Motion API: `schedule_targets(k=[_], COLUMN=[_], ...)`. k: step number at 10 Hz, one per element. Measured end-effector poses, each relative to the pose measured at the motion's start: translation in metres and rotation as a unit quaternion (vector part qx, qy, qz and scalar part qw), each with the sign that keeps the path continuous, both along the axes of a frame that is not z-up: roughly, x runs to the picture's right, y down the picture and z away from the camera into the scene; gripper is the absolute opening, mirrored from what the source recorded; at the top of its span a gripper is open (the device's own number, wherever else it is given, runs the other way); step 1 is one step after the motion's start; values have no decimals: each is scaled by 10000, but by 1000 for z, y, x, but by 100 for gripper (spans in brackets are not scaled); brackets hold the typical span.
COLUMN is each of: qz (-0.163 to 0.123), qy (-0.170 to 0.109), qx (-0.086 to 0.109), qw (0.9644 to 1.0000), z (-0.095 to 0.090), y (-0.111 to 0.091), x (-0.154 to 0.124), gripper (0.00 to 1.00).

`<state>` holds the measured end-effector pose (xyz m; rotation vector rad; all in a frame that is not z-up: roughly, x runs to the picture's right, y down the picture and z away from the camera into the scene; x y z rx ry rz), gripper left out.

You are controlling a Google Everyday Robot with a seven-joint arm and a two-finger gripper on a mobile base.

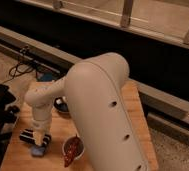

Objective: Place the eraser on the white sponge

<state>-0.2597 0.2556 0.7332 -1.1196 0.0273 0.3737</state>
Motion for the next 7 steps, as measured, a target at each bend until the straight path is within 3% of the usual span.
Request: schedule_targets(k=[1,4,7], qz=[-3,-32,59], qy=[24,100,590], qx=[-38,-75,118], qw=[10000,9999,9982], z=[1,1,-6], y=[2,4,-9], x=[2,5,3], gripper=[65,67,67])
